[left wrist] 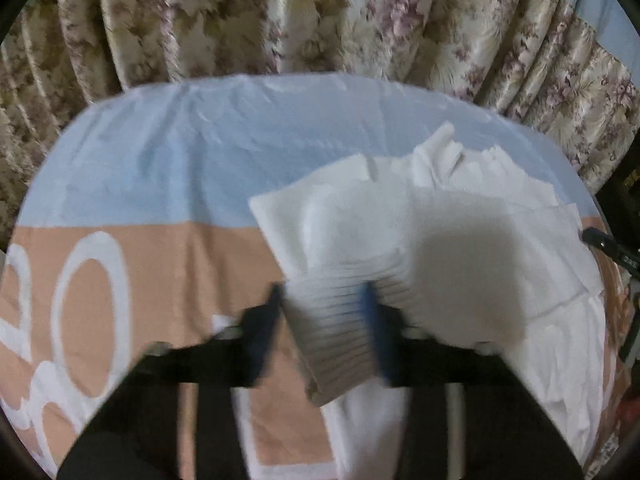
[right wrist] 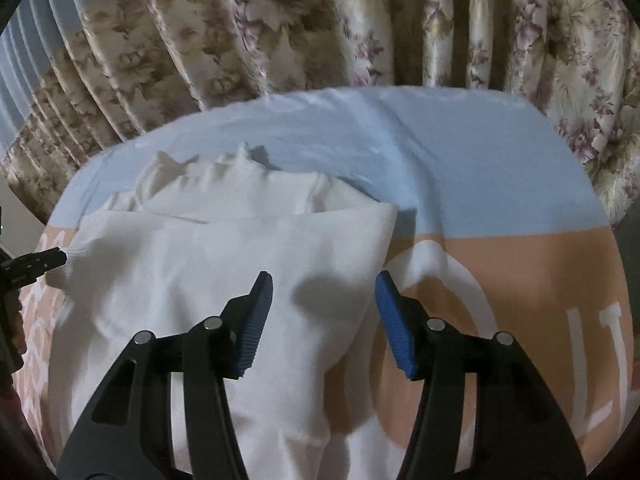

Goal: Fold small clothes

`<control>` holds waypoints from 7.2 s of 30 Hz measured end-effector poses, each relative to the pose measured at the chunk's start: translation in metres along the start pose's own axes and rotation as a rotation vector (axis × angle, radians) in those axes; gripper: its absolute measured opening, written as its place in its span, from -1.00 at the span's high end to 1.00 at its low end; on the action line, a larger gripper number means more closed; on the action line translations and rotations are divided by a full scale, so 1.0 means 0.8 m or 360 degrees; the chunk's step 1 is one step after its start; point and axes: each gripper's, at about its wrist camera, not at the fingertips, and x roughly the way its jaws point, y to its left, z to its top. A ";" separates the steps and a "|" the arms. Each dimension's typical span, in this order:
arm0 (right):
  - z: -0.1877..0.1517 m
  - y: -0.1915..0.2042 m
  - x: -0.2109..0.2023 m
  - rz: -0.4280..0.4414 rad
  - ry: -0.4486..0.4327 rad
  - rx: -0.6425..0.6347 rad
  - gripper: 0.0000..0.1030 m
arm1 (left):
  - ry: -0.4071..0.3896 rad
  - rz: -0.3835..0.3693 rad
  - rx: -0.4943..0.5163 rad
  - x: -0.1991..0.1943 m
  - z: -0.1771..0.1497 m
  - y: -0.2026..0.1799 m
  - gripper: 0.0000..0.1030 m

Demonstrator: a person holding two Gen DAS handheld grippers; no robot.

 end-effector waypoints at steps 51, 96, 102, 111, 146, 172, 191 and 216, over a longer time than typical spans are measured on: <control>-0.073 0.045 -0.048 0.0036 -0.0075 -0.0230 0.36 | -0.0144 0.0112 0.0206 -0.008 -0.025 -0.084 -0.54; -0.328 0.095 -0.196 0.0165 0.0136 -0.0153 0.80 | -0.0004 0.0084 0.0114 -0.148 -0.299 -0.155 -0.75; -0.326 0.070 -0.213 -0.0038 0.0082 -0.0177 0.78 | -0.0005 0.0097 0.0118 -0.155 -0.315 -0.151 -0.75; -0.355 0.063 -0.235 0.0164 0.0131 -0.0038 0.52 | 0.0112 0.0045 0.0033 -0.150 -0.351 -0.133 -0.72; -0.356 0.043 -0.265 0.0123 0.0086 -0.0050 -0.43 | 0.0023 -0.0008 0.0014 -0.210 -0.360 -0.080 -0.69; -0.382 0.083 -0.237 0.0100 0.0119 -0.0066 -0.39 | 0.0198 0.0082 0.0228 -0.151 -0.375 -0.141 -0.94; -0.377 0.117 -0.226 0.0018 0.0086 -0.0172 0.83 | 0.0152 0.0086 0.0164 -0.159 -0.359 -0.157 0.26; -0.239 0.121 -0.188 -0.0047 -0.0195 -0.0356 0.83 | -0.0182 0.0065 0.0067 -0.140 -0.211 -0.117 0.73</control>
